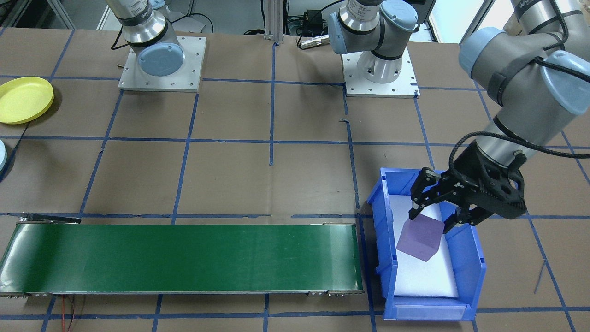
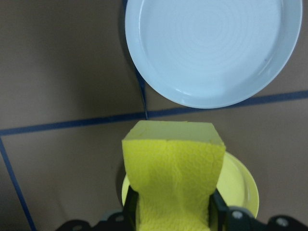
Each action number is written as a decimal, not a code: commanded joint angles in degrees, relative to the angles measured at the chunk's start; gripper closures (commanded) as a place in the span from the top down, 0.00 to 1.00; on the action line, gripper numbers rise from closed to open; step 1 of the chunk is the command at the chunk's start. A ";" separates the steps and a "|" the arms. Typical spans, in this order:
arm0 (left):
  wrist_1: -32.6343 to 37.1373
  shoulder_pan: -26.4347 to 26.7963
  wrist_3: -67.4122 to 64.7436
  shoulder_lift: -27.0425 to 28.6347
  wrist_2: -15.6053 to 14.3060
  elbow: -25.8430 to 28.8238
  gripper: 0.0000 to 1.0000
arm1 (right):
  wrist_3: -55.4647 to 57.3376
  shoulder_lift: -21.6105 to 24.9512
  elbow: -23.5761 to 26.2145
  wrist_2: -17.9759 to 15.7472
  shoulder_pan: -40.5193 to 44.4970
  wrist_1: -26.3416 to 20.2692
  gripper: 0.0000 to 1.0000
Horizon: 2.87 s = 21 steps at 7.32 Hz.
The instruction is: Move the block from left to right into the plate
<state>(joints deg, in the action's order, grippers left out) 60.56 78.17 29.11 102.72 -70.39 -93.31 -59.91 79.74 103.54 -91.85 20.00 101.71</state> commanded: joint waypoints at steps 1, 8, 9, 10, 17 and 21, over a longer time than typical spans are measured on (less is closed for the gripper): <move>0.26 4.16 -0.02 0.37 0.43 -0.91 0.69 | -2.49 0.67 9.37 -1.04 -8.37 4.99 0.17; -6.25 10.42 -4.76 8.82 0.17 -1.09 0.72 | -0.57 1.99 6.77 1.31 -6.75 5.25 1.00; -6.33 10.42 -6.42 9.25 -0.01 -1.09 0.91 | 4.83 2.08 5.29 4.02 -0.90 4.99 1.00; -6.33 10.42 -6.79 9.61 -0.27 -1.09 1.00 | 6.89 2.08 2.66 3.87 6.91 4.56 1.00; 25.60 10.16 -6.70 -12.85 -13.18 0.23 1.00 | 34.23 0.35 -2.53 10.15 42.47 1.65 1.00; 31.19 9.80 -6.96 -16.14 -13.72 -0.21 1.00 | 34.77 -2.58 -6.41 8.87 55.94 2.09 1.00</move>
<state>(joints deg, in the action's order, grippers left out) 91.34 87.96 22.29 86.94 -83.99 -93.33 -25.33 77.09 97.50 -82.06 73.69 103.51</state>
